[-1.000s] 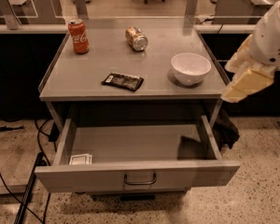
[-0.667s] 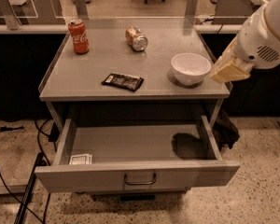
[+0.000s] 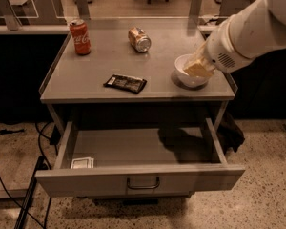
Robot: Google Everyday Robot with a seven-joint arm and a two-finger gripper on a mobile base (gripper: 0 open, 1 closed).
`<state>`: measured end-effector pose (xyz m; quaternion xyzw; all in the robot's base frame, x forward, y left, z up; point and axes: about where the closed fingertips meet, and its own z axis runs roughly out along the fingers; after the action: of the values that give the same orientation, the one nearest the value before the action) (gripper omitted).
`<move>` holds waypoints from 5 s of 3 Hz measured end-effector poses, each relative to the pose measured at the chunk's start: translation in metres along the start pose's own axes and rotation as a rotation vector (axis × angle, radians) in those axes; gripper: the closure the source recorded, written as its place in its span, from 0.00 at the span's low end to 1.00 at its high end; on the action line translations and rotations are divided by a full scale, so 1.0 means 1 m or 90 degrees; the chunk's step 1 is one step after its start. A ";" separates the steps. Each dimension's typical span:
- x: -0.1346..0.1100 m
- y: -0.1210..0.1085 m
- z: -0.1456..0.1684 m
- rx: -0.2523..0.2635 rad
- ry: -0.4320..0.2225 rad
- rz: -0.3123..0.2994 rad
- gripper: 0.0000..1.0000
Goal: Place rxbar chocolate into top drawer
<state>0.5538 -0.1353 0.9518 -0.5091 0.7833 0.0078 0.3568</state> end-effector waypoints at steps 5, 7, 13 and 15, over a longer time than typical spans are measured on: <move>-0.014 -0.024 0.053 0.057 -0.057 0.049 1.00; -0.039 -0.021 0.093 0.023 -0.091 0.072 1.00; -0.087 0.001 0.173 -0.097 -0.140 0.170 0.56; -0.089 0.004 0.181 -0.110 -0.142 0.171 0.49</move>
Offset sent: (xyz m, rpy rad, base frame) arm 0.0097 0.0021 0.0099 0.0153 -0.0507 -0.0109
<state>0.6704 0.0053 0.8657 -0.4248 0.7962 0.1784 0.3922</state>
